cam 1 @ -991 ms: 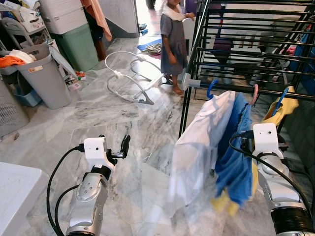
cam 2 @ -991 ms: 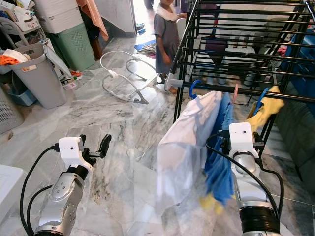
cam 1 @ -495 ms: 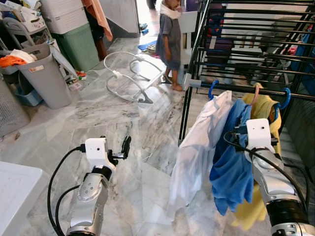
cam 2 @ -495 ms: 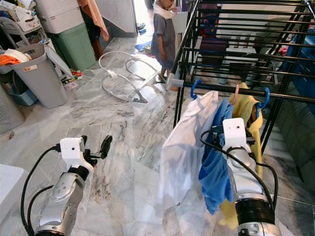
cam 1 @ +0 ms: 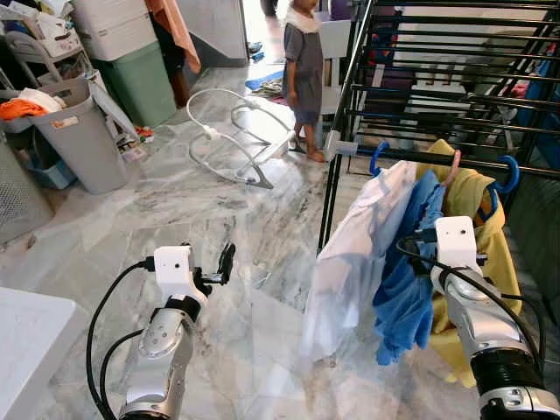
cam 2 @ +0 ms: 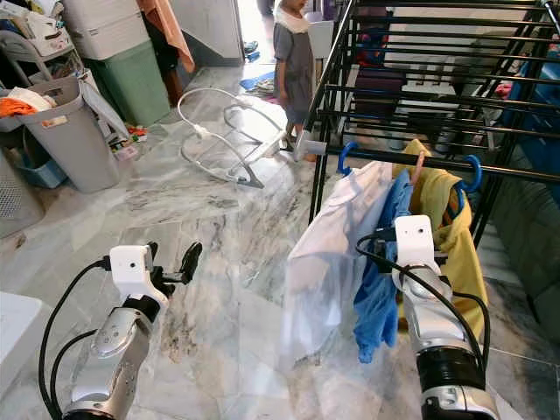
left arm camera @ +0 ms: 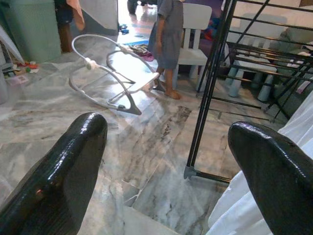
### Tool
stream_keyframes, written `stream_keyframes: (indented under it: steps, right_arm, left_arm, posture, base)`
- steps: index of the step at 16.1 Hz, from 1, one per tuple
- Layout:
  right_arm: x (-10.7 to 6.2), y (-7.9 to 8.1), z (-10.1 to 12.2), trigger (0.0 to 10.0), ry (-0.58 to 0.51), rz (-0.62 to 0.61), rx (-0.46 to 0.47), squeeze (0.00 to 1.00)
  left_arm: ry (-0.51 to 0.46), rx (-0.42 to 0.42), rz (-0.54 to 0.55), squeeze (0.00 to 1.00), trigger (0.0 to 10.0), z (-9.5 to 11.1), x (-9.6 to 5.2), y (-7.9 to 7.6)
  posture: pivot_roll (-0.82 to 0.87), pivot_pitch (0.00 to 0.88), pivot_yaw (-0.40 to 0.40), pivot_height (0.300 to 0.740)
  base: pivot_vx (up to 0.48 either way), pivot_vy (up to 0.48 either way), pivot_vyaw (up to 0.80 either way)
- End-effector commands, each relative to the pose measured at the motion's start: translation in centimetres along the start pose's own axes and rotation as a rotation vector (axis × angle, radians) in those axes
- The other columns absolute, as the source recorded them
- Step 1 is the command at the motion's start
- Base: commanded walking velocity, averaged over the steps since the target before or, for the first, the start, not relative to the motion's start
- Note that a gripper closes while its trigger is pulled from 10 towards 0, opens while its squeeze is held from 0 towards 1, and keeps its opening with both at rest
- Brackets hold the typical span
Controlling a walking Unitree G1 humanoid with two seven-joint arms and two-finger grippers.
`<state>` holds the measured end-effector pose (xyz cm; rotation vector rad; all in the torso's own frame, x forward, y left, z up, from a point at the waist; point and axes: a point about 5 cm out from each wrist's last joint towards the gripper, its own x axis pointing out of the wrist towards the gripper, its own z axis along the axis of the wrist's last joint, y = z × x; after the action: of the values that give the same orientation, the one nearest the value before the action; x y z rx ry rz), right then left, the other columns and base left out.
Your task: Hang hanger
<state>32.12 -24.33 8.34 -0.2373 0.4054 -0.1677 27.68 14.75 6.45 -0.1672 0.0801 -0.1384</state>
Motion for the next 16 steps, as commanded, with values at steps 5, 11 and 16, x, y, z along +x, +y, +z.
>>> stream_keyframes:
  steps: [5,11,16]
  right_arm:
    - [0.4,-1.2,0.4,0.0,0.001,-0.025,0.021,0.0]
    - [0.6,-2.6,0.1,0.0,0.022,-0.058,0.014,0.0]
    - [0.7,-2.7,-0.7,0.0,0.058,-0.049,0.023,0.0]
  left_arm:
    - [0.023,0.009,-0.016,0.0,10.0,-0.2,0.0,0.0]
    - [0.042,0.01,-0.029,0.0,10.0,-0.5,0.1,-0.3]
    - [0.05,0.014,-0.032,0.0,10.0,-0.5,0.1,-0.3]
  posture:
    - [-0.17,0.0,0.113,0.74]
    - [-0.18,0.0,0.12,0.74]
    - [-0.17,0.0,0.12,0.74]
  base:
    - [0.0,0.0,0.0]
    - [0.0,0.0,0.0]
    - [0.0,0.0,0.0]
